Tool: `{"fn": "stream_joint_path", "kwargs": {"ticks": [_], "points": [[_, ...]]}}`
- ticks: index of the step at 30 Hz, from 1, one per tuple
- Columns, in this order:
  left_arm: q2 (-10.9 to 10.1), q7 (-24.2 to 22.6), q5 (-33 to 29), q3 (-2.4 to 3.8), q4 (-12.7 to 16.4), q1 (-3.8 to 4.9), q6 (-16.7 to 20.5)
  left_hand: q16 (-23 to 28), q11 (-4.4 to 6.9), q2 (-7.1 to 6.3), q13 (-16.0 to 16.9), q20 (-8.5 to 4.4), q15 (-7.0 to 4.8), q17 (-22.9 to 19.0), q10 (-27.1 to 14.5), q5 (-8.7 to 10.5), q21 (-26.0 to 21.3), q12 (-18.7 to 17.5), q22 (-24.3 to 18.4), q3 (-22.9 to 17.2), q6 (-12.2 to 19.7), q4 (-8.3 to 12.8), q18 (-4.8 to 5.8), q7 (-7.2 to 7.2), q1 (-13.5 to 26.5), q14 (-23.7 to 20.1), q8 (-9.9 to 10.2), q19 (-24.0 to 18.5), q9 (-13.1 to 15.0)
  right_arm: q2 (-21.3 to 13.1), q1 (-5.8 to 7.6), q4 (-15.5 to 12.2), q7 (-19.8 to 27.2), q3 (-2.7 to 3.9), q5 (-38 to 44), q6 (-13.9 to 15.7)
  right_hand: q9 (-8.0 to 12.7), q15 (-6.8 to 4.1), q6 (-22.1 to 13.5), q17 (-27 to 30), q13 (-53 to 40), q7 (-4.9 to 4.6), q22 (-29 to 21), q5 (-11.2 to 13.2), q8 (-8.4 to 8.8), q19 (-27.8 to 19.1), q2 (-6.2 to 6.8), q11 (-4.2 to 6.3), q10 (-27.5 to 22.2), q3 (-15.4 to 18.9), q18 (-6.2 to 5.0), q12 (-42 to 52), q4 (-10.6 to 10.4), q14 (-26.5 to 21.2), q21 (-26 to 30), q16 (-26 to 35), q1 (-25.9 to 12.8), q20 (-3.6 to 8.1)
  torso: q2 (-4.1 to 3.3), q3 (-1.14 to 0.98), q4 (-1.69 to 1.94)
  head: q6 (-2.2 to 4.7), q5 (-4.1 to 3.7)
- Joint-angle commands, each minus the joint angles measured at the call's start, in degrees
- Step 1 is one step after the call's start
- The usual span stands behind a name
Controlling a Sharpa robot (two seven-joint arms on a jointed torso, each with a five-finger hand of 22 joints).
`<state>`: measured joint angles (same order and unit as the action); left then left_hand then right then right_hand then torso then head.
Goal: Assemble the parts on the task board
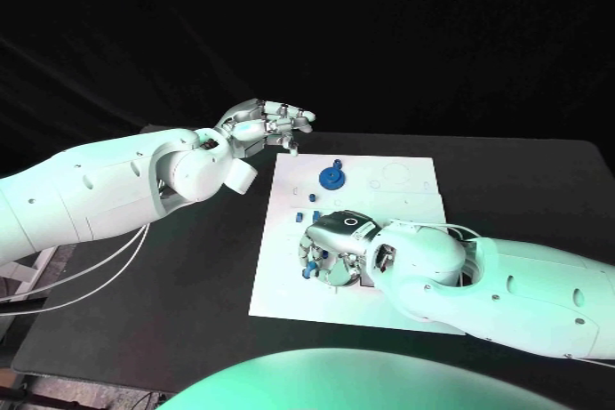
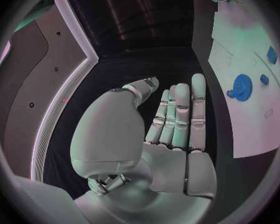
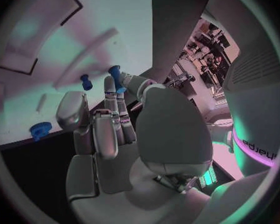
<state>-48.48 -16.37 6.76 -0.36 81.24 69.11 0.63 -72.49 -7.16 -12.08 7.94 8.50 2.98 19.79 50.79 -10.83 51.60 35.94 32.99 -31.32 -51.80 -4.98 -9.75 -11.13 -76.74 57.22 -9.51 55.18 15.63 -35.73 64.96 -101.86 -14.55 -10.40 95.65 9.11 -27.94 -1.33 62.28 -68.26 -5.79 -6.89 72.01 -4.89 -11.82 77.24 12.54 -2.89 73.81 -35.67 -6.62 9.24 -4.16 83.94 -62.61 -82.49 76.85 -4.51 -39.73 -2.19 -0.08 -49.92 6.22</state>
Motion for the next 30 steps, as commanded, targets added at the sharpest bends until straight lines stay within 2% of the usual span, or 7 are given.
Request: {"fn": "stream_joint_path", "kwargs": {"ticks": [1,11,15,19,23,26,30], "points": [[0.1,-0.2,-0.1,0.04,0.1,0.04,-1.0,0.4,-0.09,0.26,-0.1,0.12,0.24,-0.1,-0.4,0.24,-0.2,0.3,-0.1,0.0,0.1,-0.2,-0.82,0.04,0.4,-0.3,0.4,-0.2,0.1,0.3,-0.07,0.3,-0.9,-0.09,0.8,-2.0,-0.4,0.04,-0.7,0.3,0.1,-0.12,-0.2,-0.2,0.66,-0.4,0.41,-0.16,-0.7,0.5,0.31,-0.3,0.0,2.1,0.5,0.3,-0.8,-0.12,0.00,0.09,0.07,0.01,-0.13],[0.0,-0.2,-0.1,0.04,0.1,0.05,-1.0,0.4,-0.09,0.26,-0.1,0.12,0.24,-0.1,-0.4,0.24,-0.2,0.3,-0.1,0.0,0.1,-0.2,-0.82,0.04,0.4,-0.3,0.4,-0.2,0.1,0.6,-0.63,1.0,-0.4,-0.20,0.8,0.7,0.6,0.58,-3.7,0.6,-0.1,-1.00,-0.6,-0.1,2.60,-0.6,2.70,-0.80,-1.3,1.9,0.23,-0.6,-0.4,2.0,1.3,0.4,-2.2,-0.58,0.01,0.03,0.03,-0.03,-0.01],[-0.1,-0.1,-0.1,0.04,0.2,0.05,-1.0,0.4,-0.09,0.26,-0.1,0.12,0.24,-0.1,-0.4,0.24,-0.2,0.3,-0.1,0.0,0.1,-0.2,-0.82,0.04,0.4,-0.3,0.4,-0.2,0.1,-0.1,-0.73,0.6,0.3,-0.21,0.7,6.2,1.7,0.35,-7.9,0.6,-0.3,-0.79,-0.5,0.2,5.06,-0.4,3.46,-0.39,-1.3,2.9,0.17,-0.6,-0.6,2.1,1.5,0.3,-2.3,-0.55,-0.01,0.01,0.04,0.04,0.00],[-0.2,-0.1,-0.1,0.04,0.2,0.05,-1.0,0.4,-0.09,0.26,-0.1,0.12,0.24,-0.1,-0.4,0.24,-0.2,0.3,-0.1,0.0,0.1,-0.2,-0.82,0.04,0.4,-0.3,0.4,-0.2,0.1,-1.2,-0.76,-0.1,1.2,-0.20,0.1,11.0,2.2,0.35,-9.2,0.9,-0.3,-0.94,-0.7,0.3,5.84,-0.5,4.05,-0.43,-2.1,4.8,0.13,-0.6,-0.5,2.0,1.9,0.4,-2.4,-0.47,-0.03,-0.02,0.03,0.03,0.04],[-0.3,-0.1,-0.1,0.04,0.2,0.05,-1.1,0.4,-0.09,0.26,-0.1,0.12,0.24,-0.1,-0.4,0.24,-0.2,0.3,-0.1,0.0,0.1,-0.2,-0.82,0.04,0.4,-0.3,0.4,-0.2,0.1,-2.3,-0.66,-0.9,2.2,-0.16,-0.8,14.3,2.8,0.17,-10.7,1.1,-0.7,-0.63,-0.6,-0.4,6.74,-0.4,3.65,-0.24,-2.5,9.4,0.14,-0.2,-1.0,1.9,2.1,0.4,-2.1,-0.35,0.00,-0.02,0.00,0.08,0.03],[-0.3,0.0,-0.1,0.04,0.2,0.05,-1.1,0.4,-0.09,0.26,-0.1,0.12,0.24,-0.1,-0.4,0.26,-0.3,0.4,-0.1,0.0,0.1,-0.3,-0.82,0.04,0.4,-0.3,0.4,-0.2,0.1,-3.6,-0.28,-1.8,3.5,-0.04,-2.3,17.3,3.3,-0.08,-12.0,1.2,-1.1,-0.35,-0.5,-0.7,7.43,-0.1,2.47,0.07,-2.4,14.8,0.17,0.6,-2.3,1.9,2.2,0.4,-0.2,-0.12,0.02,-0.02,-0.01,0.15,0.01],[-0.3,-0.1,-0.1,0.03,0.2,0.05,-1.2,0.4,-0.09,0.26,-0.1,0.12,0.24,-0.1,-0.4,0.26,-0.3,0.4,-0.1,0.0,0.1,-0.3,-0.82,0.04,0.4,-0.3,0.4,-0.2,0.1,-5.6,0.78,-2.7,5.4,0.21,-6.4,20.1,3.3,-0.17,-10.8,1.3,-1.6,-0.51,-0.4,-1.0,6.89,0.0,1.73,0.17,-1.8,16.7,0.19,1.3,-3.2,1.9,2.3,0.5,1.4,-0.05,0.04,0.01,0.00,0.39,-0.21]]}}
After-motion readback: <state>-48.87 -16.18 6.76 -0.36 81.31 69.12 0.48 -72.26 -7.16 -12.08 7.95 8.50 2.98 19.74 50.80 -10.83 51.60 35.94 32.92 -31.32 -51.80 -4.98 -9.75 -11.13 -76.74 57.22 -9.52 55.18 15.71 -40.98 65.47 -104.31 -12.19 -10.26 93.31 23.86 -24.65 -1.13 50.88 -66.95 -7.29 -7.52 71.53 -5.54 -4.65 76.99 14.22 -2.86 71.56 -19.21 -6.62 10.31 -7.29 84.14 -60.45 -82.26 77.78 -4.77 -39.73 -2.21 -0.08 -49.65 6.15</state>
